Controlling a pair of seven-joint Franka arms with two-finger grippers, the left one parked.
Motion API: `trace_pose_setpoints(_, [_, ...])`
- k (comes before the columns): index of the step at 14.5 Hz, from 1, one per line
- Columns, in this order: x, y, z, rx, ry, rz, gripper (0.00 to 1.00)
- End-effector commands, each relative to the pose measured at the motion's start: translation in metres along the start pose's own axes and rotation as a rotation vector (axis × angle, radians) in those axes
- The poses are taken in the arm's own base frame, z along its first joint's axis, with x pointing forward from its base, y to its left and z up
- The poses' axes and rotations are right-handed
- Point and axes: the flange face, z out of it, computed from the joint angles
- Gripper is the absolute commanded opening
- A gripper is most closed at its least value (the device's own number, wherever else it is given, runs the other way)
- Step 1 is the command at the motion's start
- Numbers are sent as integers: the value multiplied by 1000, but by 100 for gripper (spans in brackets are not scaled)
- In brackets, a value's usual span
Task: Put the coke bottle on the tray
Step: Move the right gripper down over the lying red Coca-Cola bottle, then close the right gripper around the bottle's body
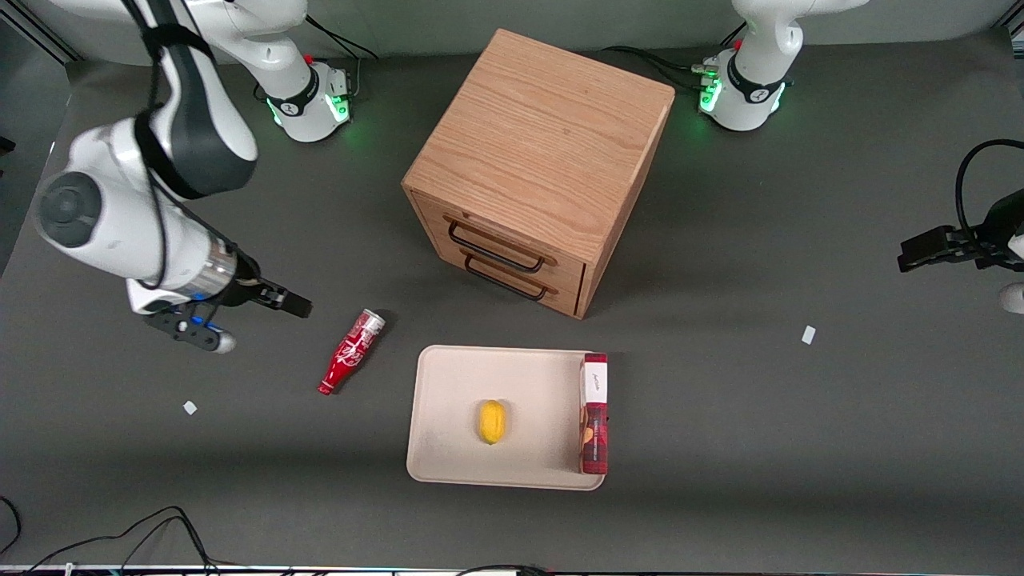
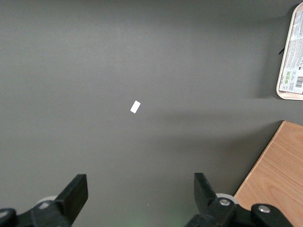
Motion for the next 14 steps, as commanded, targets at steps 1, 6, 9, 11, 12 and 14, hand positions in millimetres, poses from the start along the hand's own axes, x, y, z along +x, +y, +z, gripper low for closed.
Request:
trace_pose_setpoints(1, [-24,3,47,-2,55,42,100])
trace_pose_setpoints(6, [-20,6,116,-85,93,29,100])
trace_pose_setpoints(9, [-15,4,142,-86,102,56,100])
trace_pose_setpoints(11, [-13,3,156,-83,112,64,100])
trace_pose_setpoints(12, [-13,3,165,-89,114,67,100])
trace_pose_setpoints(14, [-11,2,182,-84,123,77,100])
